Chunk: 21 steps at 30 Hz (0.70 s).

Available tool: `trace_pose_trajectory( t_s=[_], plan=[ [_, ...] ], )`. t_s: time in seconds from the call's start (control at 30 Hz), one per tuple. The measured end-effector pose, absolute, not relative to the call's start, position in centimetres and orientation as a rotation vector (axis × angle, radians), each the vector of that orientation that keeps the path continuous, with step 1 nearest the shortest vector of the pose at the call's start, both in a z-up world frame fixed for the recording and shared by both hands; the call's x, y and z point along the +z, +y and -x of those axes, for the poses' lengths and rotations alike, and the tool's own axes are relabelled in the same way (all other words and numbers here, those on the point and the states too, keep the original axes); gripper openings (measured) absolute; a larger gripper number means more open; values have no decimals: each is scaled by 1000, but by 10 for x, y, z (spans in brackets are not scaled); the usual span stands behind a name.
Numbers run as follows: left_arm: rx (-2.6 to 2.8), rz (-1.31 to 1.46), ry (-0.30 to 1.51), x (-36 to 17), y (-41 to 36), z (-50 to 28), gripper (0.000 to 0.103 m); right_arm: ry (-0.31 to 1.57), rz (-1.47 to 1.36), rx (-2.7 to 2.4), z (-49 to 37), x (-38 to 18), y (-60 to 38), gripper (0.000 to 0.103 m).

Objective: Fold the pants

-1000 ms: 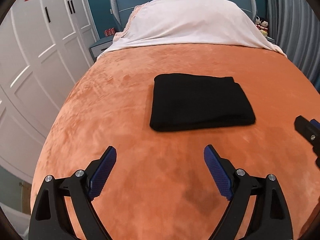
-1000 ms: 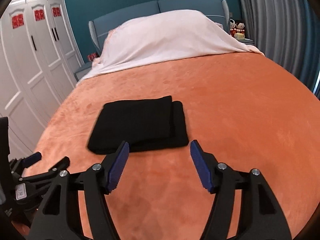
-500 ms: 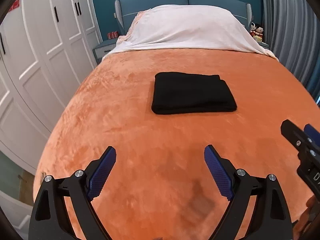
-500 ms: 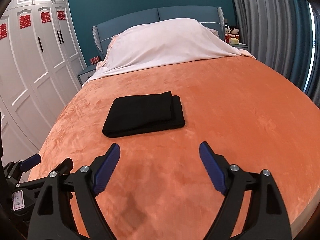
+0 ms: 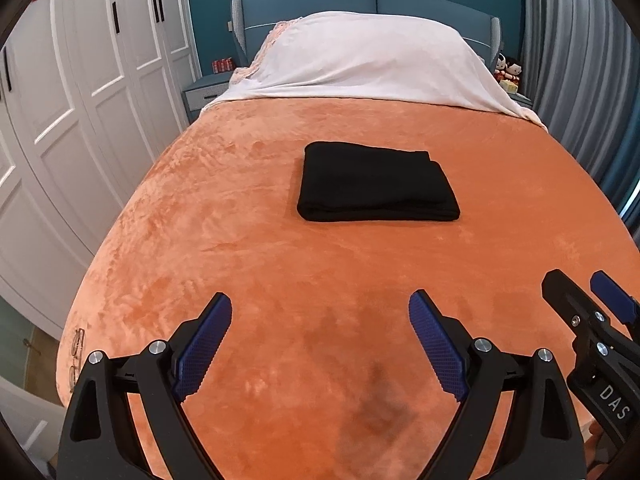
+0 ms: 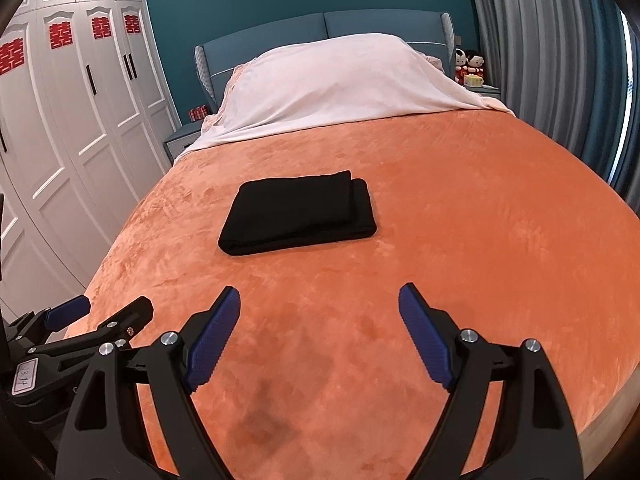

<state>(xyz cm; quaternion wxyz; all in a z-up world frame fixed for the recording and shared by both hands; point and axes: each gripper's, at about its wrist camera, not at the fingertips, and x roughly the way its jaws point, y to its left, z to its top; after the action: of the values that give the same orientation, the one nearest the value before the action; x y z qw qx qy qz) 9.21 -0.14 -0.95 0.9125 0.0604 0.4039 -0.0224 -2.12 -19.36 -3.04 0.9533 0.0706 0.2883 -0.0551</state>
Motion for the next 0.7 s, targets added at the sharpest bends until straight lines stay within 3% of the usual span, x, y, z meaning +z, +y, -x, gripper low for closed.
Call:
trace_pose_trajectory(
  t_s=[0.7],
  plan=[
    [-23, -155, 824, -10, -4, -90, 88, 585, -155, -120, 26, -32, -189, 79]
  ],
)
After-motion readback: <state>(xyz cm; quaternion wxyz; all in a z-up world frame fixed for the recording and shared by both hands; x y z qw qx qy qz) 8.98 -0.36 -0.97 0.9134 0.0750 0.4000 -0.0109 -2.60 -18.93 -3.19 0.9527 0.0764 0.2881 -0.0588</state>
